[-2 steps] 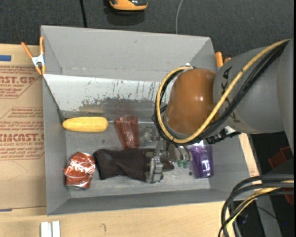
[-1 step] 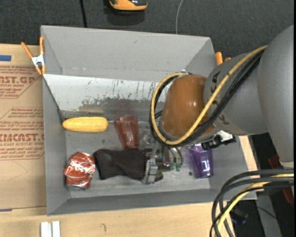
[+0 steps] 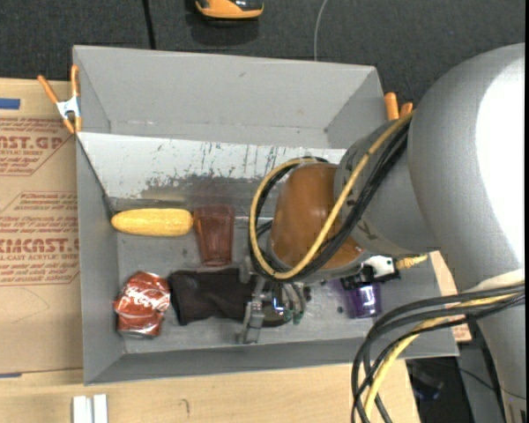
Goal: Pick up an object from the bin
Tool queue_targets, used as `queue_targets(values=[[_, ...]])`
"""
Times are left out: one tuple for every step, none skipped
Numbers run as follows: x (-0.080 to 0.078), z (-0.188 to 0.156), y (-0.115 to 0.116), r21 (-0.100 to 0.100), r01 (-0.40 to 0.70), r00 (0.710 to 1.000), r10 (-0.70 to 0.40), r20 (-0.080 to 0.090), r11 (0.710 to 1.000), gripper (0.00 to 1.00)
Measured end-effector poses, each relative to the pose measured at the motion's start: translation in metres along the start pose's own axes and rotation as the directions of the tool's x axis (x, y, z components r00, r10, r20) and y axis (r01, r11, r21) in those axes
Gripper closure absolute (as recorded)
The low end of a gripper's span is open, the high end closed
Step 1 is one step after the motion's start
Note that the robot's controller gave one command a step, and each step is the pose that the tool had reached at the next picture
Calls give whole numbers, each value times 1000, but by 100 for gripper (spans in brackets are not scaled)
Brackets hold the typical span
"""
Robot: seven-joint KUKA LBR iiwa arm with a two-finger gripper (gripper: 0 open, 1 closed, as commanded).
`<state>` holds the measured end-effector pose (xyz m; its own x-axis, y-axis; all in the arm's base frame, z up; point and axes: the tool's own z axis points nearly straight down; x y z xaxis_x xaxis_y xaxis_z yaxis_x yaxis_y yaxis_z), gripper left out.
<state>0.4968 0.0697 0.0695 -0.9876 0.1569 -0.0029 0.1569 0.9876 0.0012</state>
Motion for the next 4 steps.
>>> queue_targets(values=[[8, -2, 12, -1, -166, 986, 166, 3, 986, 100], [8, -2, 12, -1, -166, 986, 166, 3, 986, 100], [9, -7, 11, 1, -166, 986, 166, -2, 986, 100], [11, -27, 11, 5, -165, 986, 165, -11, 986, 100]])
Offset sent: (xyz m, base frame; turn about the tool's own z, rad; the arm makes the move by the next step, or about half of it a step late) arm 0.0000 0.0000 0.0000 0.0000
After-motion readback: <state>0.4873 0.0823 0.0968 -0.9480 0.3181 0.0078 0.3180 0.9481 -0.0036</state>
